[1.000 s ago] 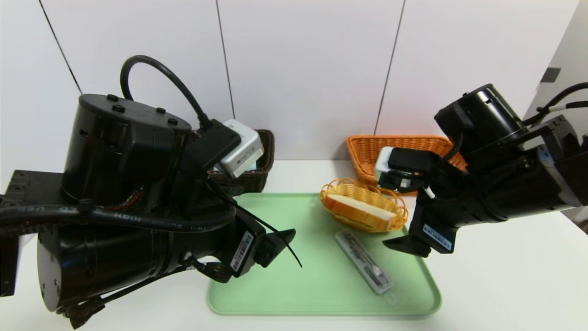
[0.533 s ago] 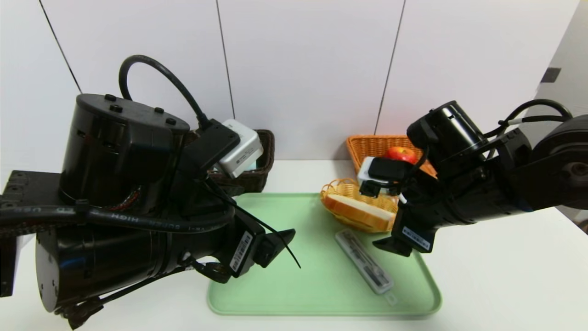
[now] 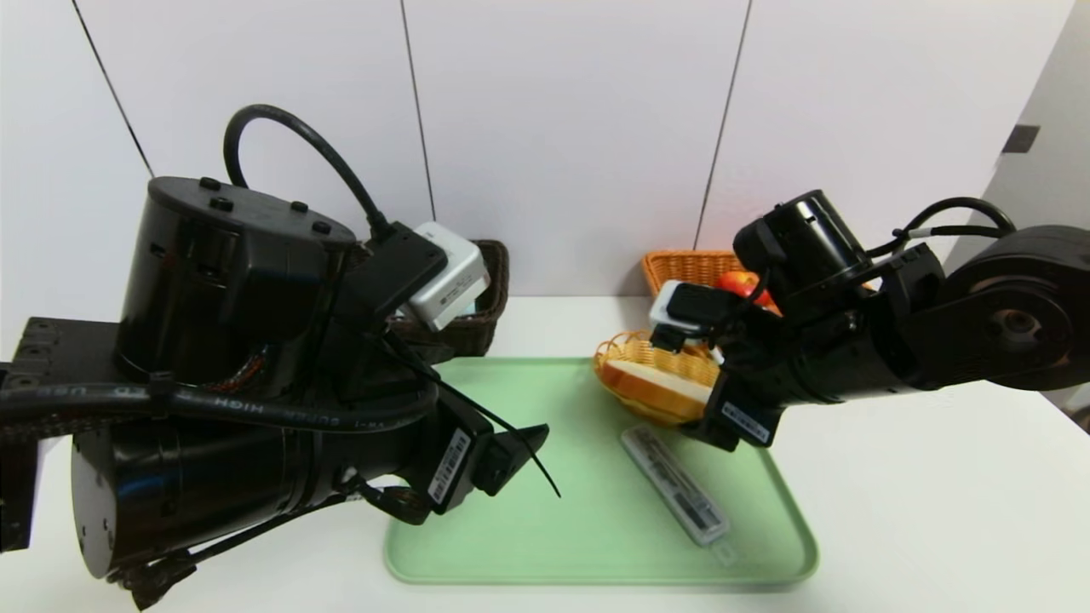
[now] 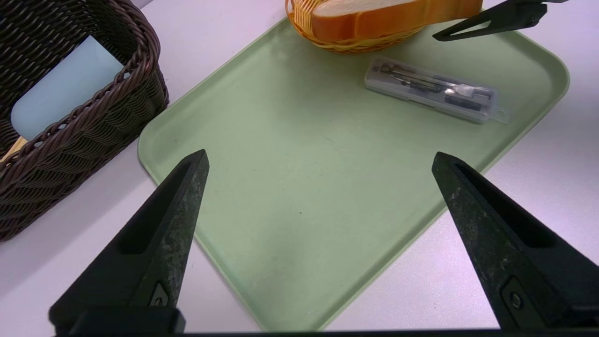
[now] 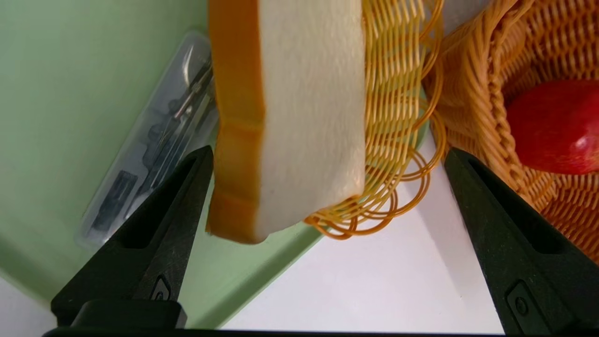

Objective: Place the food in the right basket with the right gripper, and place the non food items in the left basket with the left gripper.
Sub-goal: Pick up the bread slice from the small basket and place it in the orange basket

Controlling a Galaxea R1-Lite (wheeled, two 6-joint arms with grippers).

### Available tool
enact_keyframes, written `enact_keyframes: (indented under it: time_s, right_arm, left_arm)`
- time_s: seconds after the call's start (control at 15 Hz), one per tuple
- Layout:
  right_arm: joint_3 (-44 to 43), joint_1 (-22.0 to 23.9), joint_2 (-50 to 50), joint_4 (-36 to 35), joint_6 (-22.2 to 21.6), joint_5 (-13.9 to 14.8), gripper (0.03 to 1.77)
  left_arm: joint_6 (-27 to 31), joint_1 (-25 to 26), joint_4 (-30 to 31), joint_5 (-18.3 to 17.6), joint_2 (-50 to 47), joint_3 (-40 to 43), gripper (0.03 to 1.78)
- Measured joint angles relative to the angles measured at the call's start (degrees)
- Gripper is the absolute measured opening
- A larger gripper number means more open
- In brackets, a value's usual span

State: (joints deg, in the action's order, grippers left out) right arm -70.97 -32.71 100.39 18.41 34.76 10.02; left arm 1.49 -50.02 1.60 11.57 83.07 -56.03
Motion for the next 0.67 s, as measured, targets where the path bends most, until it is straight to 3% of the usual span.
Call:
enact_keyframes:
  time_s: [0.67]
  right_arm:
    - [-0.2, 0.1, -0.5, -1.5, 0.1, 2.1, 1.7]
  left_arm:
    - [0.0, 0.0, 0.1, 0.0, -0.2, 0.0, 1.69]
